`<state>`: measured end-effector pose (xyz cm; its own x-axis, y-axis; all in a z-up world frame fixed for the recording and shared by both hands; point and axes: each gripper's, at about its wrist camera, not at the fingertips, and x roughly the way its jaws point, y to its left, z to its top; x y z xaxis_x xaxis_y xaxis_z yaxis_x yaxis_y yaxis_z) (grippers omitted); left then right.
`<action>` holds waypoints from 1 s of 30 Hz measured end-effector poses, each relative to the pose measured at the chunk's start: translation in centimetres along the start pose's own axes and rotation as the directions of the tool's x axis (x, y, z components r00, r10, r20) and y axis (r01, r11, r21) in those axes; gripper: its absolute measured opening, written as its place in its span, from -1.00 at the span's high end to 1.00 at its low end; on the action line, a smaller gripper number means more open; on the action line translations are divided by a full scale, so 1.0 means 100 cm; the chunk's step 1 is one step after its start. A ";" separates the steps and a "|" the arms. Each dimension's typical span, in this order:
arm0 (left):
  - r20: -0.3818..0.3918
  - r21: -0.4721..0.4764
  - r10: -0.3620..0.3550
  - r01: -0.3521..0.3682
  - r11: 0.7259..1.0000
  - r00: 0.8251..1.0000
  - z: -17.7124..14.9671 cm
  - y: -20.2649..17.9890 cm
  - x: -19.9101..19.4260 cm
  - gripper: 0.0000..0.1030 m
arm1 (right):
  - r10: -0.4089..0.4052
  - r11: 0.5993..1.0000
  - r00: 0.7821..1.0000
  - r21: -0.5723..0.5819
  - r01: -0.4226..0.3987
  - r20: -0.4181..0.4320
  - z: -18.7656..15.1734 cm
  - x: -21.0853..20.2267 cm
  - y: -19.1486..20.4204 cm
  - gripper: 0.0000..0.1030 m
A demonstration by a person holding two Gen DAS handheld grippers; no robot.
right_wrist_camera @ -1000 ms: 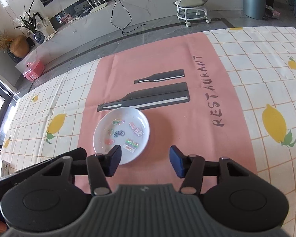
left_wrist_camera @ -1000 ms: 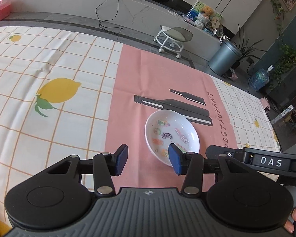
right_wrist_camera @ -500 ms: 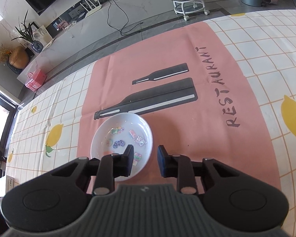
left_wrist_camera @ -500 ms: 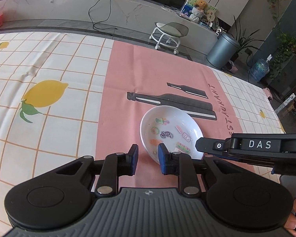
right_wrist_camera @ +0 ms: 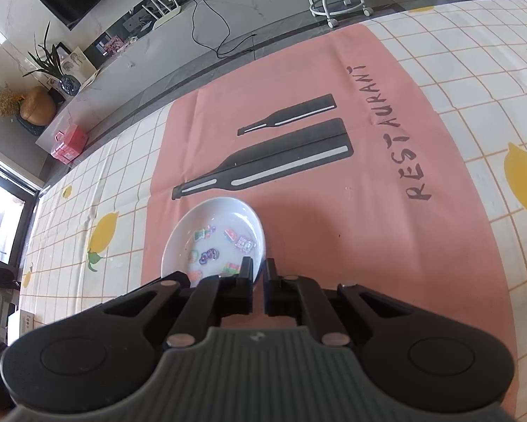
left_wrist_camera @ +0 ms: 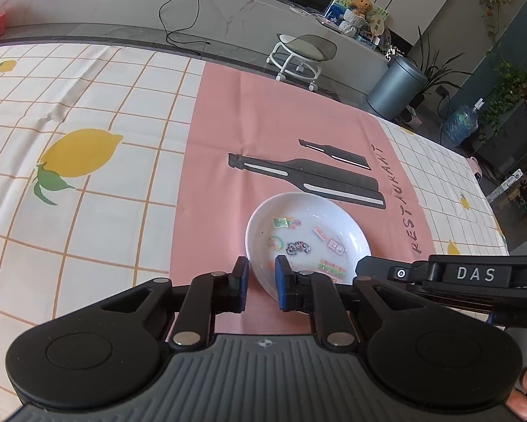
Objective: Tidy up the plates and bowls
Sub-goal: 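Close both grippers on the sticker bowl rim, then lift the sticker bowl and carry it over the Fruity plate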
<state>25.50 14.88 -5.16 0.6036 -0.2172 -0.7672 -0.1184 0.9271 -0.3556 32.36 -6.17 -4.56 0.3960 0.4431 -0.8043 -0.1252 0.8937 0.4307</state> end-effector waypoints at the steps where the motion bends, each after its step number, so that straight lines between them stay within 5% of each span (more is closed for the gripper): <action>1: -0.007 -0.012 -0.010 0.010 1.000 1.000 0.000 0.002 0.000 0.81 | 0.005 1.000 1.000 0.008 -0.005 0.002 -0.001 -0.003 -0.001 0.95; 12: 0.004 -0.111 -0.136 0.136 0.985 0.991 0.009 -0.001 -0.036 0.93 | 0.055 0.998 0.998 0.035 -0.056 0.021 -0.011 -0.046 -0.008 0.95; 18: -0.003 0.011 -0.119 0.119 0.993 0.993 0.004 -0.042 -0.058 0.93 | 0.085 0.994 0.995 0.064 -0.089 0.060 -0.021 -0.093 -0.015 0.95; 30: -0.086 0.228 -0.161 0.177 0.957 0.983 -0.040 -0.130 -0.087 0.88 | 0.053 0.995 0.988 0.082 -0.065 0.145 -0.071 -0.206 -0.060 0.95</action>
<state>18.67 3.49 3.97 0.5449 -0.3893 -0.7427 0.1736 0.9189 -0.3543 18.49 -20.18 6.54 0.5163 0.4747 -0.7128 -0.0756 0.8543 0.5142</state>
